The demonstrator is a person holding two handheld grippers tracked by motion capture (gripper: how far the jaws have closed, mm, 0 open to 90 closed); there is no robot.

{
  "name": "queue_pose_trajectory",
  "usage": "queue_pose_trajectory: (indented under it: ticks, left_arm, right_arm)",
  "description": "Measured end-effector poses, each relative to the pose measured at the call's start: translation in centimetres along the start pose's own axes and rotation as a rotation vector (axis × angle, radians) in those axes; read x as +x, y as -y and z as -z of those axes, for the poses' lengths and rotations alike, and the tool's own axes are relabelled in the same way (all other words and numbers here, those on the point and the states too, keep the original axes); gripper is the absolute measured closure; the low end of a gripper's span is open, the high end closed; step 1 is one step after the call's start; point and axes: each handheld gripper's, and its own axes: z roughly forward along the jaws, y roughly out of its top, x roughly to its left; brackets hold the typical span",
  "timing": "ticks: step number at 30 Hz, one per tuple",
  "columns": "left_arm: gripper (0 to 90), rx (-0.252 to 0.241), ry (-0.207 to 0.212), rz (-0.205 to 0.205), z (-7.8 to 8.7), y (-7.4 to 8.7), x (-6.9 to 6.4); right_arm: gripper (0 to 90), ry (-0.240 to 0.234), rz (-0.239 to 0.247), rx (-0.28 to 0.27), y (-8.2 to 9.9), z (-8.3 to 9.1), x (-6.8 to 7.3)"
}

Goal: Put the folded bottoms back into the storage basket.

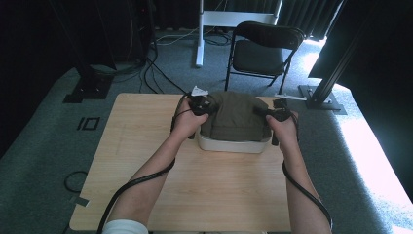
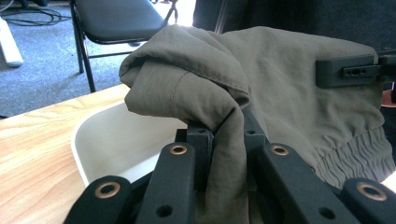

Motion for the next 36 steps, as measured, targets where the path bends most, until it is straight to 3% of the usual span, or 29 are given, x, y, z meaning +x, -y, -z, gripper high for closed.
queue_pose_trajectory:
  ticks: [7, 13, 26, 32, 36]
  left_arm:
    - [82.1, 0.035, -0.012, 0.003, -1.6, 0.9, 0.5]
    - [82.1, 0.060, -0.028, 0.047, -2.7, 1.4, 1.3]
    - [81.9, 0.159, -0.058, 0.067, -5.0, 3.1, 2.1]
    - [81.0, 0.188, -0.070, 0.078, -5.7, 3.7, 2.2]
    - [80.7, 0.215, -0.088, 0.082, -6.2, 3.8, 2.2]
  right_arm:
    - [78.1, 0.020, -0.029, 0.012, 1.1, -1.6, -1.2]
    - [78.1, 0.028, -0.037, 0.046, 1.4, -2.9, -1.8]
    - [78.0, 0.060, -0.062, 0.125, 2.7, -5.7, -2.6]
    - [77.9, 0.098, -0.047, 0.144, 3.1, -6.4, -2.5]
    - [77.7, 0.140, -0.059, 0.189, 3.0, -6.8, -2.2]
